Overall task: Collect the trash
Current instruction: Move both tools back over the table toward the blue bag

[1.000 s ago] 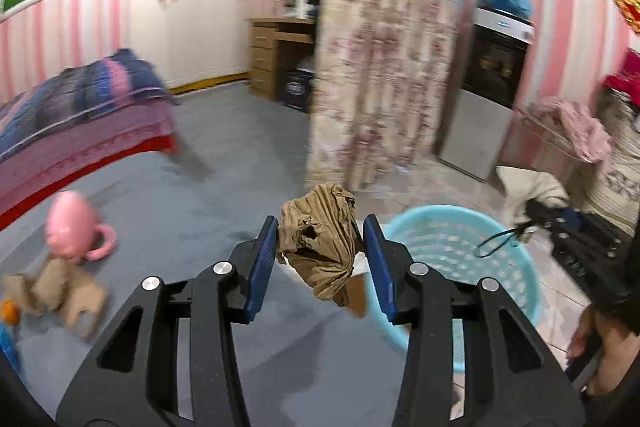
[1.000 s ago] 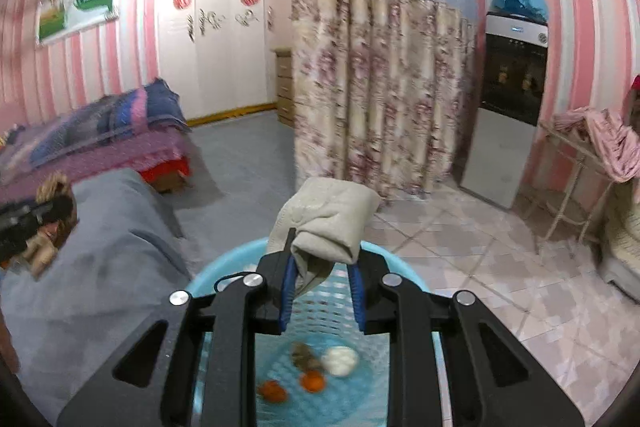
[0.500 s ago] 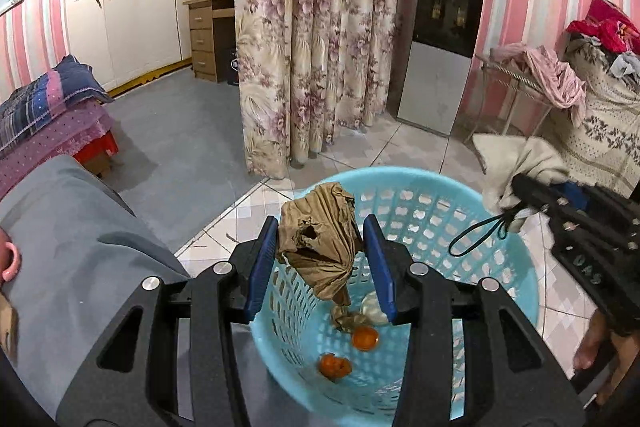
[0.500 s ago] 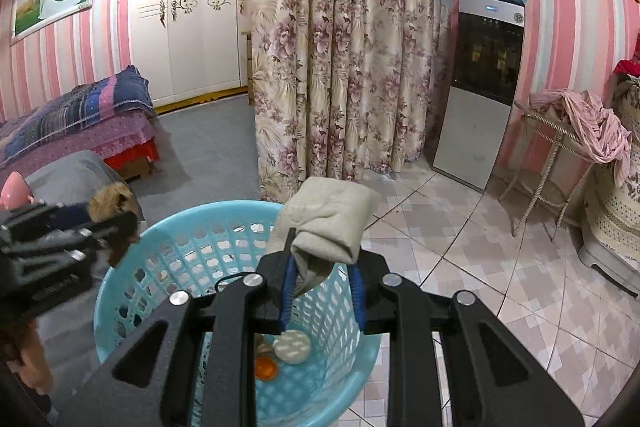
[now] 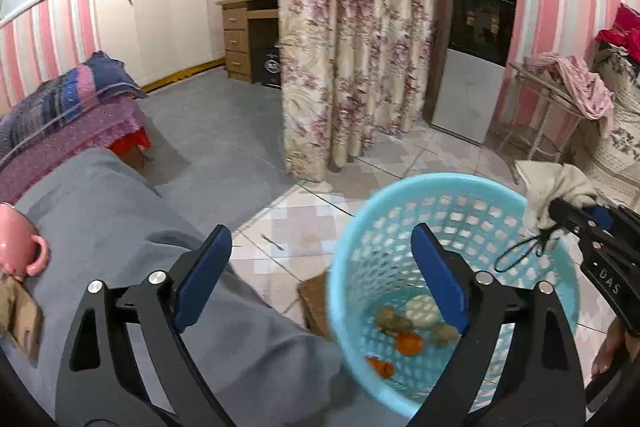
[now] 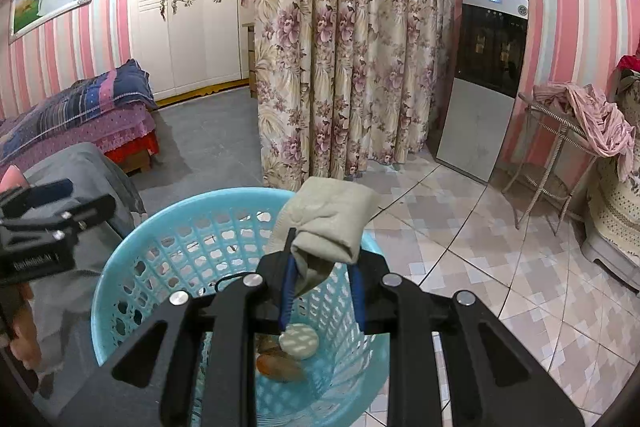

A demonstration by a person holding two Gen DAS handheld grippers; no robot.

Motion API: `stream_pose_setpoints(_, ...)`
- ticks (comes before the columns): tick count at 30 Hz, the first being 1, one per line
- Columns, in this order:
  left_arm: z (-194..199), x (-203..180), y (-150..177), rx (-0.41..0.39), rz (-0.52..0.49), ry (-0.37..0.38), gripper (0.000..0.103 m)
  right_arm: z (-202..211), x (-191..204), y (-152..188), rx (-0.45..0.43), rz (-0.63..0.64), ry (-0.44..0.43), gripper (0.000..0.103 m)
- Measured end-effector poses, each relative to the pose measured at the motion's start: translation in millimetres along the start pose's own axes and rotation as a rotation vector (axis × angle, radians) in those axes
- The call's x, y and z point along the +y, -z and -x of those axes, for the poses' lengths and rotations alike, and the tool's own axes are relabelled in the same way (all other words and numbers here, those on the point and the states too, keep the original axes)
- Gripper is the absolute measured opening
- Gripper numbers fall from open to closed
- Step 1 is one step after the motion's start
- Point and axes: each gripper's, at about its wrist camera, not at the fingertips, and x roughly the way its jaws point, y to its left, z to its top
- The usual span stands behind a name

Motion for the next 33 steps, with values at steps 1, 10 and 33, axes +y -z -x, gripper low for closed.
stream_pose_setpoints(1,0.3,3.6,-0.6,-0.002,0.003,-0.007,0.090,-1.7,1.9,0.5,0.003,0.002,-0.001,0.024)
stream_pose_setpoints(10,11.7,34.7,-3.7,-0.011,0.039,-0.029,0.091,-16.6,30.9,7.7,0.022,0.014,-0.019,0.029)
stream_pose_setpoints(33,162.6,117.4,37.4,-0.066,0.183,-0.303,0.097,29.4,75.0,-1.6,-0.067,-0.011,-0.058,0.096)
